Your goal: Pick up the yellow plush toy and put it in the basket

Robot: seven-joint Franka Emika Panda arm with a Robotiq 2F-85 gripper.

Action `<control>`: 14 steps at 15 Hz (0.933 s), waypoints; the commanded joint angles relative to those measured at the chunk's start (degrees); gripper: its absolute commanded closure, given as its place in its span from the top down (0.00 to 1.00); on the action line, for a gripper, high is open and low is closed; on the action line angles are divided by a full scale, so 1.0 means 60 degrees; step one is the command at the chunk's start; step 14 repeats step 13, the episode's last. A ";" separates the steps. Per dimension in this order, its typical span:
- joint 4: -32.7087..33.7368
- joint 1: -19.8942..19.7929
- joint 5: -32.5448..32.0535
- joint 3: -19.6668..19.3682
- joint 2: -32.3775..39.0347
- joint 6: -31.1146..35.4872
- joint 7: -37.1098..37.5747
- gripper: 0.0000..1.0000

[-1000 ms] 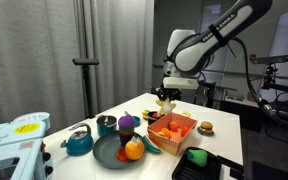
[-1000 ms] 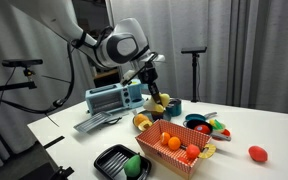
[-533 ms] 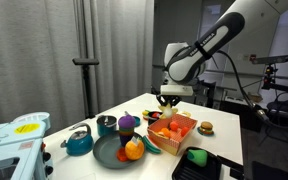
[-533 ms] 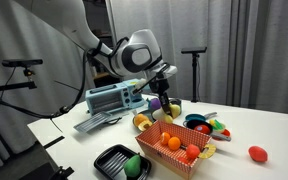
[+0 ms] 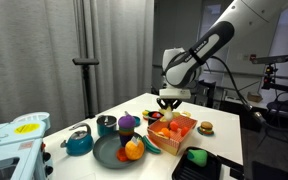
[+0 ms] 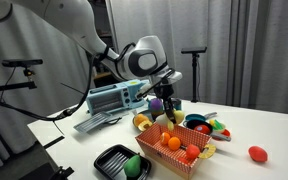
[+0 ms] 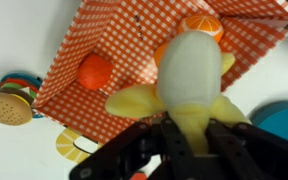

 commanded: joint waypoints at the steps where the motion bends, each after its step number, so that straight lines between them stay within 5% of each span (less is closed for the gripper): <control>1: 0.0259 0.0193 0.0047 -0.0128 0.0020 -0.0514 0.0055 0.51; 8: -0.0169 0.0348 -0.0216 0.0236 -0.1317 -0.1571 -0.1170 1.00; 14: -0.0026 0.0323 -0.0216 0.0349 -0.1250 -0.1443 -0.1240 1.00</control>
